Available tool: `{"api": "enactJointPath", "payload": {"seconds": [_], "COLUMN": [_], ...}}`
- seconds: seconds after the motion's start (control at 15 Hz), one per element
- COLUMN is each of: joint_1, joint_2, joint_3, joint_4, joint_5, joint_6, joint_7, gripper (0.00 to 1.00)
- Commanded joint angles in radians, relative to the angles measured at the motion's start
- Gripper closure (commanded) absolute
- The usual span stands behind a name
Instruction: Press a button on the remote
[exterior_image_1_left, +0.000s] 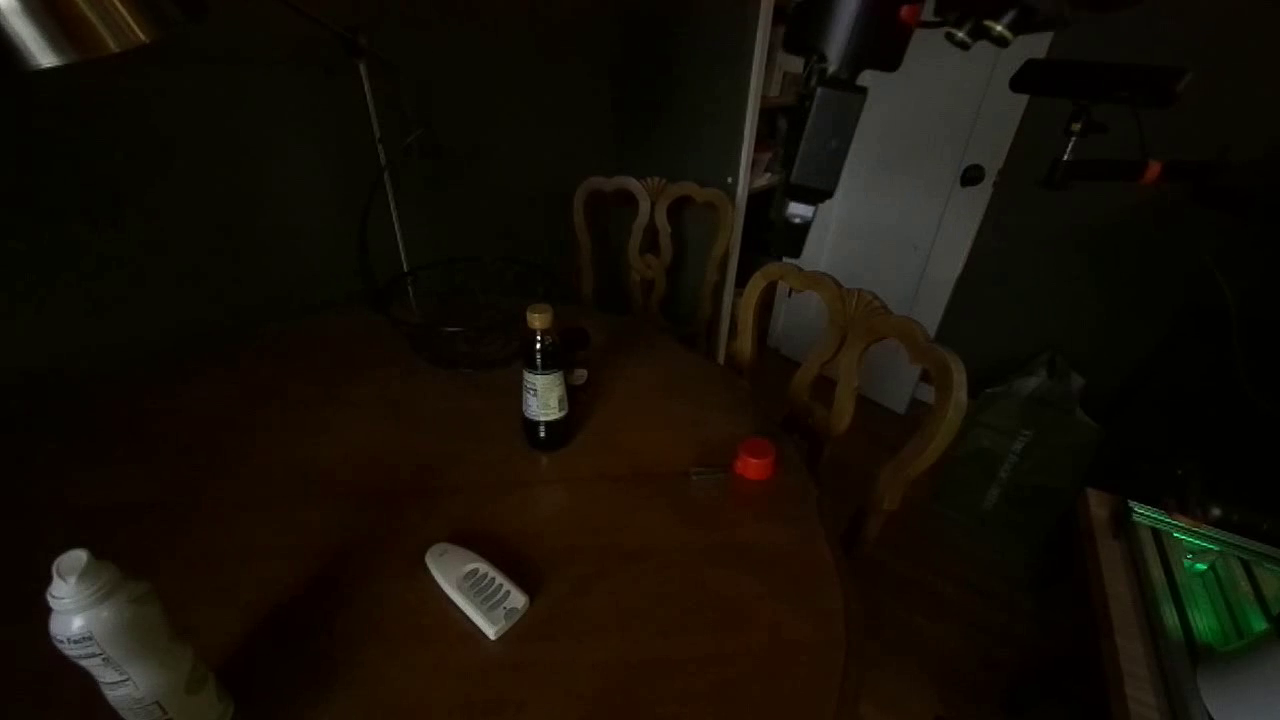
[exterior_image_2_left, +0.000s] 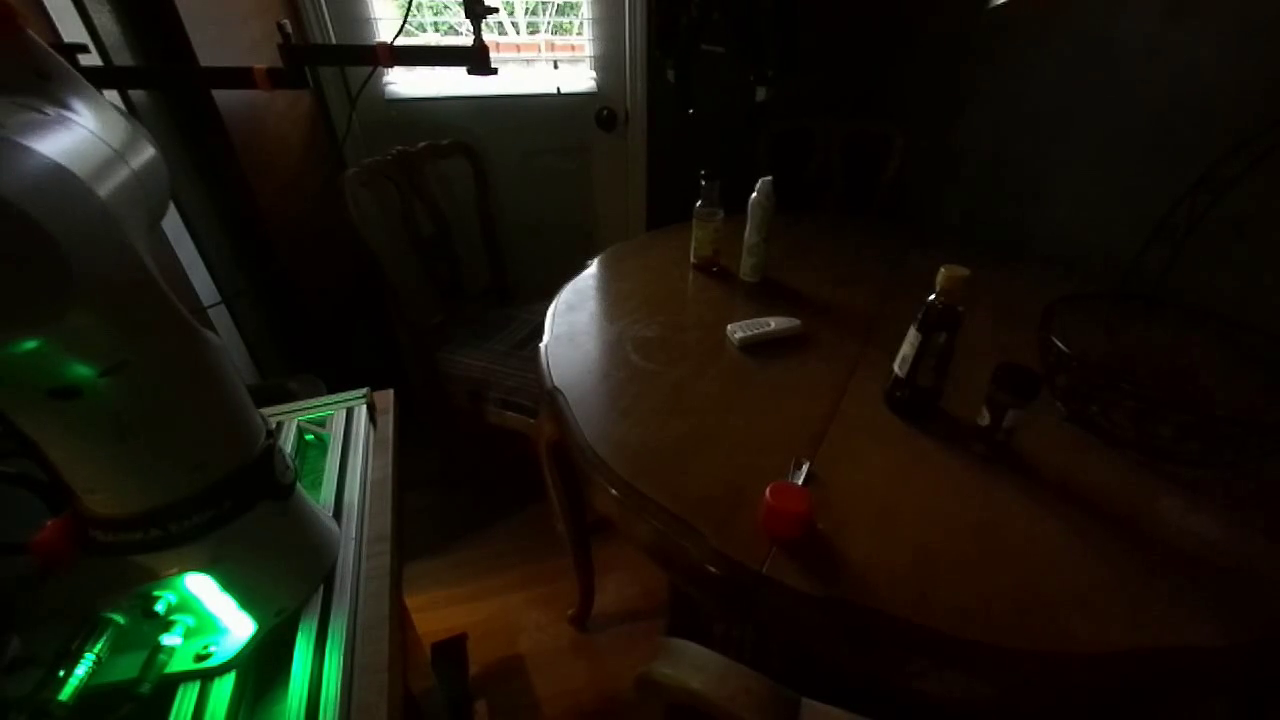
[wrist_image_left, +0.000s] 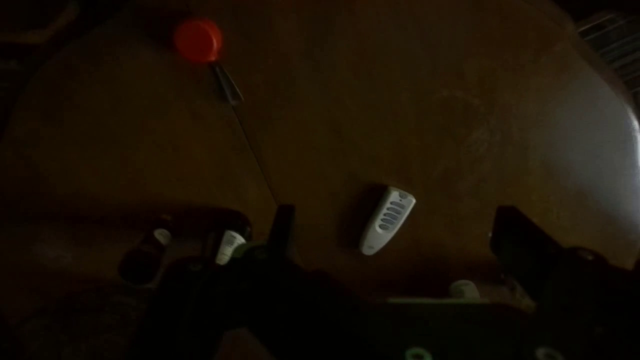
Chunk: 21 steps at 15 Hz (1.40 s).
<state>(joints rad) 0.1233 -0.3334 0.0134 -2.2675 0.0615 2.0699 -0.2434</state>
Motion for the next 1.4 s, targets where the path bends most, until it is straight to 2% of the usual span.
{"api": "enactJointPath", "payload": {"seconds": [0.0, 0.2, 0.27, 0.33, 0.4, 0.53, 0.93, 1.0, 1.07, 1.13, 1.2, 1.33], "joint_1": [0.04, 0.037, 0.032, 0.026, 0.022, 0.017, 0.001, -0.001, -0.01, -0.009, -0.012, -0.015], "joint_2": [0.195, 0.331, 0.377, 0.418, 0.458, 0.534, 0.763, 0.799, 0.829, 0.753, 0.783, 0.819], "joint_3": [-0.012, 0.011, 0.023, 0.036, 0.049, 0.07, 0.118, 0.126, 0.139, 0.136, 0.142, 0.146], "joint_4": [0.129, 0.22, 0.251, 0.281, 0.312, 0.369, 0.563, 0.594, 0.62, 0.545, 0.567, 0.597], "joint_5": [0.111, 0.167, 0.163, 0.156, 0.14, 0.086, 0.017, -0.002, -0.003, 0.002, -0.003, -0.007], "joint_6": [0.04, 0.034, 0.032, 0.036, 0.033, 0.067, 0.077, 0.069, 0.06, 0.068, 0.069, 0.069], "joint_7": [-0.159, -0.26, -0.29, -0.316, -0.333, -0.32, -0.354, -0.369, -0.407, -0.35, -0.366, -0.38], "gripper": [0.0, 0.0, 0.25, 0.27, 0.34, 0.51, 0.96, 1.0, 1.0, 0.95, 0.99, 0.99]}}
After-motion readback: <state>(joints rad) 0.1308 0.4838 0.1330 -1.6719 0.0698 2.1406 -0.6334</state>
